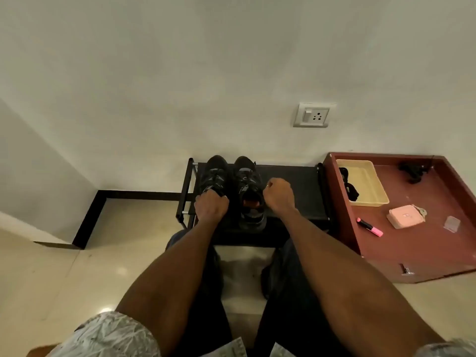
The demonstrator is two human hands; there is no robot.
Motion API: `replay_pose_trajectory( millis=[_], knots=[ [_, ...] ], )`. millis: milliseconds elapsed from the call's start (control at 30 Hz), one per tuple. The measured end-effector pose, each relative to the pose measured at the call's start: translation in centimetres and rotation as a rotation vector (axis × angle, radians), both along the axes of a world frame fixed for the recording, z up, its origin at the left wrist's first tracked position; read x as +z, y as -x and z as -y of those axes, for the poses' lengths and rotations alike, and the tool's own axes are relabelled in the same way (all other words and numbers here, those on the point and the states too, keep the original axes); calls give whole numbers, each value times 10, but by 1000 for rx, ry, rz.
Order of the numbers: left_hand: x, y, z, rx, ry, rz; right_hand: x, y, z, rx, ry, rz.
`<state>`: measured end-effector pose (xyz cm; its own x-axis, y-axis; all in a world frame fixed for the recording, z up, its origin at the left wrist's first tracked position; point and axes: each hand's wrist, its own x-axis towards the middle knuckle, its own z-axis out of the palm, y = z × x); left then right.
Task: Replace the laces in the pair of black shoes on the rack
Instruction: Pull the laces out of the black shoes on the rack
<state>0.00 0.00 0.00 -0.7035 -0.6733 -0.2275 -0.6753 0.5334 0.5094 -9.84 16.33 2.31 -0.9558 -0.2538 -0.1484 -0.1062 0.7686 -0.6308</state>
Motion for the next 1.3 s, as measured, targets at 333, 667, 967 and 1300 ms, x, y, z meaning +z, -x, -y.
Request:
replay_pose_trajectory(
  millis=[333, 667, 967, 1300],
  knots=[
    [-17, 50, 4, -59, 2, 209, -54, 40, 22, 109, -169, 281],
    [-25, 45, -9, -125, -179, 158, -61, 21, 20, 42, -138, 150],
    [-16, 68, -34, 46, -151, 153, -57, 35, 8, -91, 16, 160],
    [-22, 68, -37, -95, -66, 230, -60, 47, 11, -122, 66, 194]
  ],
)
